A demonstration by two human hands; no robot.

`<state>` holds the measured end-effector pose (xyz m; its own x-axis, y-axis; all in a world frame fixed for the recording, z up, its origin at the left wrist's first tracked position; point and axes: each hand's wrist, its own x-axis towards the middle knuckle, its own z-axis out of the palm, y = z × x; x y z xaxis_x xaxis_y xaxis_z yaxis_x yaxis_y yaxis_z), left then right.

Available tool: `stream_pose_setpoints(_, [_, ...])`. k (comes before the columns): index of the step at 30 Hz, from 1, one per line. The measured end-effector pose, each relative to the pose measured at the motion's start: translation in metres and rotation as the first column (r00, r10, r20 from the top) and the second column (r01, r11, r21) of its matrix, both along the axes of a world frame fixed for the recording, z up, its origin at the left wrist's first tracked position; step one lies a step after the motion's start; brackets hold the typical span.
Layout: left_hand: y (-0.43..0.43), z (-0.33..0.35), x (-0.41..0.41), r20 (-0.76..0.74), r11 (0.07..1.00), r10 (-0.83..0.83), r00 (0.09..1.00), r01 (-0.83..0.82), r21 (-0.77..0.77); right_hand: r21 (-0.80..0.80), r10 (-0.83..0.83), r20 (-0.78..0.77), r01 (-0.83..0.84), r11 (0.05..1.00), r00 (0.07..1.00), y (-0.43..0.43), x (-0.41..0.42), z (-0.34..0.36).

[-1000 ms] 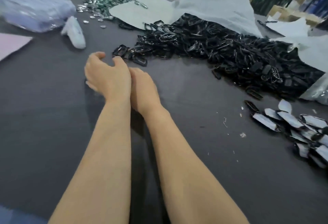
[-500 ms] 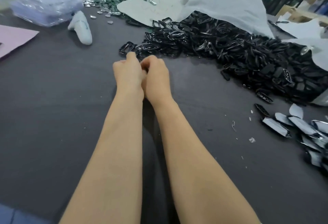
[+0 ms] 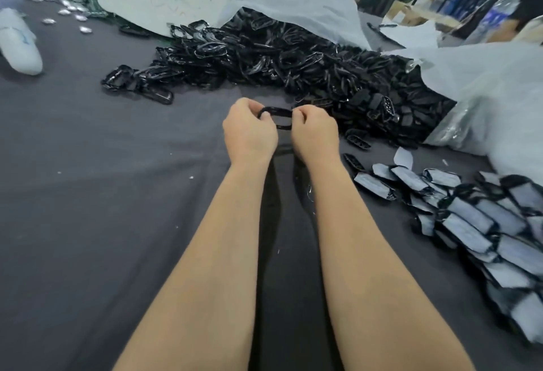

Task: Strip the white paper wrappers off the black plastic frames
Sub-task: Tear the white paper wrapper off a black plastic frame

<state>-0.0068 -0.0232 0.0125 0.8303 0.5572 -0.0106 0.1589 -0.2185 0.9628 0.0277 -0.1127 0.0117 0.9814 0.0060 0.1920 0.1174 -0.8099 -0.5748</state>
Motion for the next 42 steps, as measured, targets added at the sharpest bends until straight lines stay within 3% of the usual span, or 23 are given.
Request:
stream_pose_setpoints(2, [0.0,-0.005,0.0,0.01,0.998,0.046,0.999,-0.047,0.041,-0.173,-0.007,-0.125,-0.015,0.985,0.992,0.003,0.006,-0.005])
stream_pose_setpoints(4, [-0.001,-0.008,-0.002,0.017,0.992,0.076,0.997,-0.077,0.096,-0.213,-0.01,-0.171,-0.027,0.977,0.985,0.007,0.006,-0.008])
stream_pose_setpoints(8, [-0.001,-0.012,-0.002,0.042,0.984,0.096,0.994,-0.101,0.146,-0.157,-0.047,-0.092,0.032,0.987,0.995,0.01,0.004,-0.015])
stream_pose_setpoints(13, [0.0,-0.015,0.0,0.05,0.993,0.092,0.994,-0.096,0.073,-0.137,-0.147,-0.008,0.144,0.98,0.989,0.005,-0.001,-0.014])
stream_pose_setpoints(18, [-0.007,-0.008,-0.007,0.151,0.994,0.093,0.984,-0.101,0.045,-0.106,-0.113,-0.081,0.104,0.989,0.99,0.002,-0.002,-0.002])
stream_pose_setpoints(22, [-0.016,0.0,-0.015,0.231,0.988,0.118,0.966,-0.09,-0.126,-0.076,-0.034,-0.172,0.021,0.997,0.984,-0.01,-0.004,0.009])
stream_pose_setpoints(26, [-0.028,-0.002,-0.024,0.254,0.971,0.135,0.958,-0.077,-0.227,0.178,-0.092,0.041,0.083,0.98,0.995,-0.033,-0.025,0.009])
stream_pose_setpoints(29, [-0.035,-0.005,-0.029,0.248,0.963,0.102,0.963,-0.033,-0.268,0.529,-0.145,-0.011,0.129,0.839,0.989,-0.047,-0.038,0.008])
stream_pose_setpoints(33, [-0.041,-0.01,-0.032,0.248,0.969,-0.007,0.969,0.068,-0.238,0.853,0.081,-0.188,0.122,0.507,0.979,-0.047,-0.048,0.004])
stream_pose_setpoints(39, [-0.039,-0.012,-0.03,0.254,0.957,-0.036,0.967,0.106,-0.27,0.944,0.175,-0.224,0.169,0.284,0.959,-0.046,-0.05,0.002])
stream_pose_setpoints(42, [-0.041,-0.012,-0.029,0.261,0.951,-0.045,0.964,0.121,-0.285,0.942,0.132,-0.21,0.164,0.293,0.969,-0.044,-0.05,0.001])
